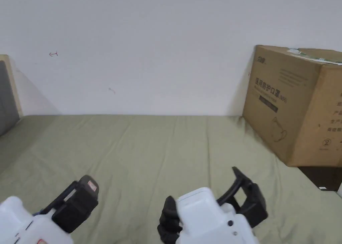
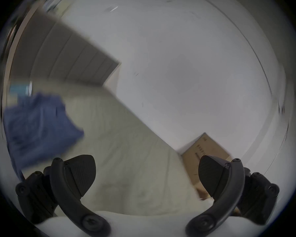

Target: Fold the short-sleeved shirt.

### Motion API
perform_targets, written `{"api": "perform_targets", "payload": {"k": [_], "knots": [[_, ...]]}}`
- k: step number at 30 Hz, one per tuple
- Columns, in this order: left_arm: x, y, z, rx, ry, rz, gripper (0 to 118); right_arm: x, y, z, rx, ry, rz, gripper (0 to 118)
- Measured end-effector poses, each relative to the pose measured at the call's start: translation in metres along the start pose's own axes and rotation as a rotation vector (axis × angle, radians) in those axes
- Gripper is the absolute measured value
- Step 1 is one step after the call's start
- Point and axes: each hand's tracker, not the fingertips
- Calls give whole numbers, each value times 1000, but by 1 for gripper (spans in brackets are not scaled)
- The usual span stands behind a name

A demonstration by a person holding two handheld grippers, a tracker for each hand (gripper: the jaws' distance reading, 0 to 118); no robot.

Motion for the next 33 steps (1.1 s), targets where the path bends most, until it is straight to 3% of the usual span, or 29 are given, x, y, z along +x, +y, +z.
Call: {"api": "perform_targets", "payload": {"k": [5, 7, 9, 14, 21, 23, 24, 25, 26, 27, 28, 29, 30, 33], "knots": [[41, -10, 14, 196, -74, -664, 118, 43, -21, -10, -64, -36, -578, 118], [45, -27, 17, 233, -56, -824, 118, 51, -39, -12, -119, -128, -683, 118], [45, -35, 17, 176, -74, -820, 118, 53, -50, -12, -152, -198, -679, 118], [39, -29, 12, 143, -107, -605, 118, 49, -46, -9, -93, -176, -546, 118], [37, -16, 14, 93, -124, -606, 118, 42, -26, -3, -41, -171, -409, 118], [37, -17, 16, 75, -132, -604, 115, 36, -23, 0, -29, -166, -379, 103], [36, -18, 17, 76, -133, -606, 105, 35, -24, 1, -13, -158, -373, 83], [36, -20, 18, 82, -138, -608, 73, 33, -23, 2, -17, -160, -374, 42], [36, -21, 17, 90, -129, -614, 39, 32, -22, 0, -32, -169, -374, 19], [39, -21, 16, 86, -117, -614, 11, 33, -22, 0, -45, -163, -384, 13], [39, -21, 13, 74, -100, -609, 3, 34, -23, 0, -55, -142, -418, 10], [38, -20, 13, 67, -95, -602, 0, 36, -23, 0, -74, -116, -450, 0], [35, -18, 13, 56, -104, -586, 0, 38, -23, -1, -81, -106, -455, 0], [35, -16, 15, 46, -126, -555, 0, 34, -21, 0, -69, -131, -406, 0]]}}
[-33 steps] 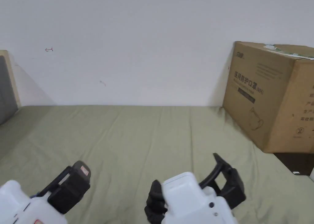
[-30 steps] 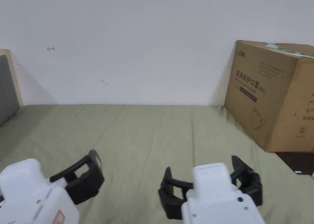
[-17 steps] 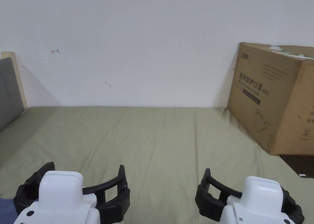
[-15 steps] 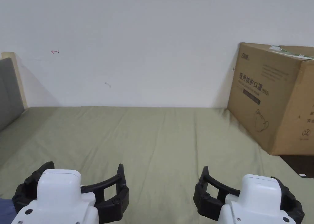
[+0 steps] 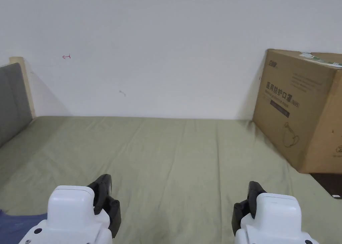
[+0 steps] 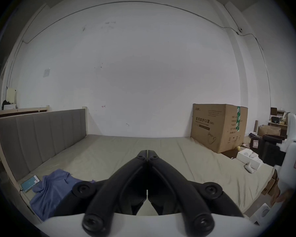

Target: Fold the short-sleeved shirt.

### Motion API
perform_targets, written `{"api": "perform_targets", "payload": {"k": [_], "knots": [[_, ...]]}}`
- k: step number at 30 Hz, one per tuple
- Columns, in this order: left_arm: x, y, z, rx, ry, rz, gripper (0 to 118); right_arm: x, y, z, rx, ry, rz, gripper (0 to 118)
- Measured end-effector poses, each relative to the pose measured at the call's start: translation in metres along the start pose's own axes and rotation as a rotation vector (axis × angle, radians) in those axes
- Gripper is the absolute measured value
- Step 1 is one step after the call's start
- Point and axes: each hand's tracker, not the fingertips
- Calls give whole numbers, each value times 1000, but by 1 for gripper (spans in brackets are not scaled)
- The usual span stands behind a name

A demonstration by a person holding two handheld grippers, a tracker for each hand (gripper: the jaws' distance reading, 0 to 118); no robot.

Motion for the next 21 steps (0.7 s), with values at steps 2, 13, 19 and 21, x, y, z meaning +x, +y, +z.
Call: {"api": "perform_targets", "payload": {"k": [2, 13, 19, 21], "knots": [[0, 1, 1, 23, 22, -22, 0, -3, 1, 1, 10, 6, 22, 0], [-64, 17, 39, 4, 294, 18, 0, -65, 12, -11, -19, 310, -31, 0], [-109, 16, 83, -44, 530, -18, 0, -130, 3, -10, -74, 551, -36, 0], [-124, 13, 86, -65, 566, -10, 0, -147, -1, -7, -71, 578, -2, 0]]}}
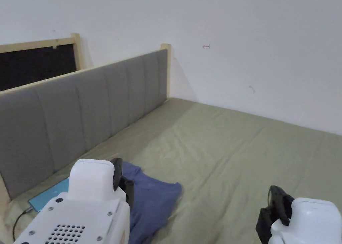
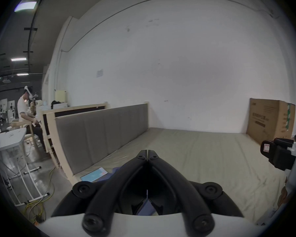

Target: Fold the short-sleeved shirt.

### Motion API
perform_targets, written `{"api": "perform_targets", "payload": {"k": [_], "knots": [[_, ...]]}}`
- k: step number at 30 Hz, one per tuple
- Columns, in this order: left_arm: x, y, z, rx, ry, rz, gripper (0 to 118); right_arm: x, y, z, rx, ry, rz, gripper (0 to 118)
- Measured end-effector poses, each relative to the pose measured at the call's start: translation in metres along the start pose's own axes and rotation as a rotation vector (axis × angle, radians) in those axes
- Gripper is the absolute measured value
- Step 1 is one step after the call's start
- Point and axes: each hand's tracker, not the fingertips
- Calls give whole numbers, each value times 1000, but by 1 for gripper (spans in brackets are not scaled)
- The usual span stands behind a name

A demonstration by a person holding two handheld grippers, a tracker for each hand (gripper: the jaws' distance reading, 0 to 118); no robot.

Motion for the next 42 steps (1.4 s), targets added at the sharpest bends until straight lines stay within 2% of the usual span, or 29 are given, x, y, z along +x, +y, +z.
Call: {"api": "perform_targets", "payload": {"k": [4, 6, 9, 11, 12, 13, 14, 16, 17, 19, 22, 24, 26, 27, 28, 29, 30, 33, 34, 36, 38, 42], "knots": [[-15, -13, -32, -137, 16, 59, 0, -14, -6, -8, -28, 36, 41, 0], [-23, -30, -71, -236, -5, 74, 0, -16, -10, -14, -57, 45, 51, 0], [-42, -69, -146, -436, 6, 127, 0, -15, -17, -23, -109, 51, 52, 0], [-51, -95, -188, -642, 32, 158, 0, -12, -21, -26, -141, 49, 50, 0], [-50, -107, -201, -670, 6, 161, 0, -11, -23, -27, -153, 47, 52, 0], [-55, -121, -212, -693, 9, 175, 16, -10, -25, -29, -165, 43, 55, 0], [-54, -129, -222, -748, 47, 142, 44, -9, -27, -31, -178, 40, 63, 0], [-52, -137, -231, -768, 12, 176, 110, -8, -31, -35, -201, 34, 77, 0], [-47, -137, -235, -801, -12, 197, 113, -8, -33, -38, -213, 32, 81, 0], [-42, -132, -234, -776, -40, 250, 113, -7, -36, -42, -233, 29, 84, 0], [-26, -126, -246, -794, -38, 233, 113, -6, -41, -48, -269, 30, 63, 0], [-13, -131, -261, -861, -26, 167, 113, -6, -43, -49, -284, 41, 42, 0], [-51, -166, -291, -939, -13, 113, 113, -7, -45, -49, -292, 44, 38, 0], [-48, -175, -301, -1019, -2, 107, 108, -7, -46, -49, -299, 44, 43, 0], [-46, -183, -306, -1063, 17, 100, 91, -6, -47, -49, -305, 44, 47, 0], [-42, -180, -299, -1013, 69, 48, 91, -5, -48, -49, -310, 43, 51, 0], [-39, -171, -299, -1016, 46, 62, 88, -3, -49, -49, -314, 41, 53, 0], [-37, -162, -298, -985, 29, 20, 35, 3, -52, -50, -332, 26, 37, 0], [-37, -165, -297, -974, 52, 7, 3, 6, -52, -51, -341, 24, 17, 0], [-44, -169, -300, -991, 39, 42, 2, 12, -52, -48, -348, 24, -20, 0], [-47, -162, -295, -1002, 26, 74, 2, 18, -52, -44, -346, 14, -24, 0], [-69, -137, -279, -1025, -34, 289, 2, 33, -49, -36, -333, -29, -20, 0]]}}
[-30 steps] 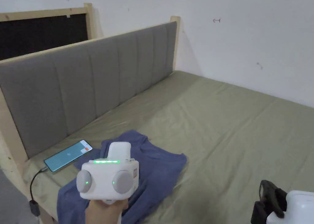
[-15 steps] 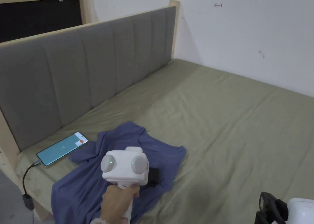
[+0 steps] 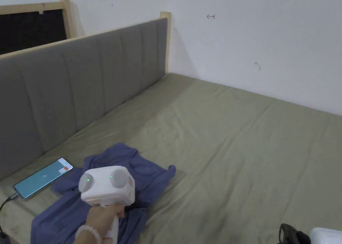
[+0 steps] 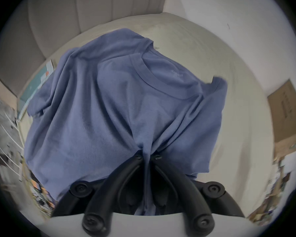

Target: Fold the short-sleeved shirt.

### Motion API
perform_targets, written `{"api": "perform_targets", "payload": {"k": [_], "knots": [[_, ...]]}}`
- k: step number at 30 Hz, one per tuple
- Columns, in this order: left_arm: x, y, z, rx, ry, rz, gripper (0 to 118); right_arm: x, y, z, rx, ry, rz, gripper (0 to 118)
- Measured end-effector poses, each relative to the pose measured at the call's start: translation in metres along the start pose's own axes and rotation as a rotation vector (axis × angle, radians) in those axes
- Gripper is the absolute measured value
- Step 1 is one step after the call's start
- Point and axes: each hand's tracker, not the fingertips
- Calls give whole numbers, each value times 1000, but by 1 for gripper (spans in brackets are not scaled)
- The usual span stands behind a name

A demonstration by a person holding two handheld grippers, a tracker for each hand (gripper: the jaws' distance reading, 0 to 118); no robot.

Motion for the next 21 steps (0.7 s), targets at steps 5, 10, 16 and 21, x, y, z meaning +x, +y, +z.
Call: {"api": "perform_targets", "payload": {"k": [5, 10, 16, 21], "knots": [[-18, 10, 14, 27, -225, 96, 2, 29, 1, 7, 8, -47, -73, 0], [41, 11, 51, 82, -332, -11, 2, 60, 3, 23, 44, -124, -146, 0], [180, 1, 90, 103, -507, -293, 2, 106, 9, 57, 115, -252, -205, 0], [314, -40, 109, 51, -693, -583, 2, 149, 9, 92, 160, -377, -263, 0]]}}
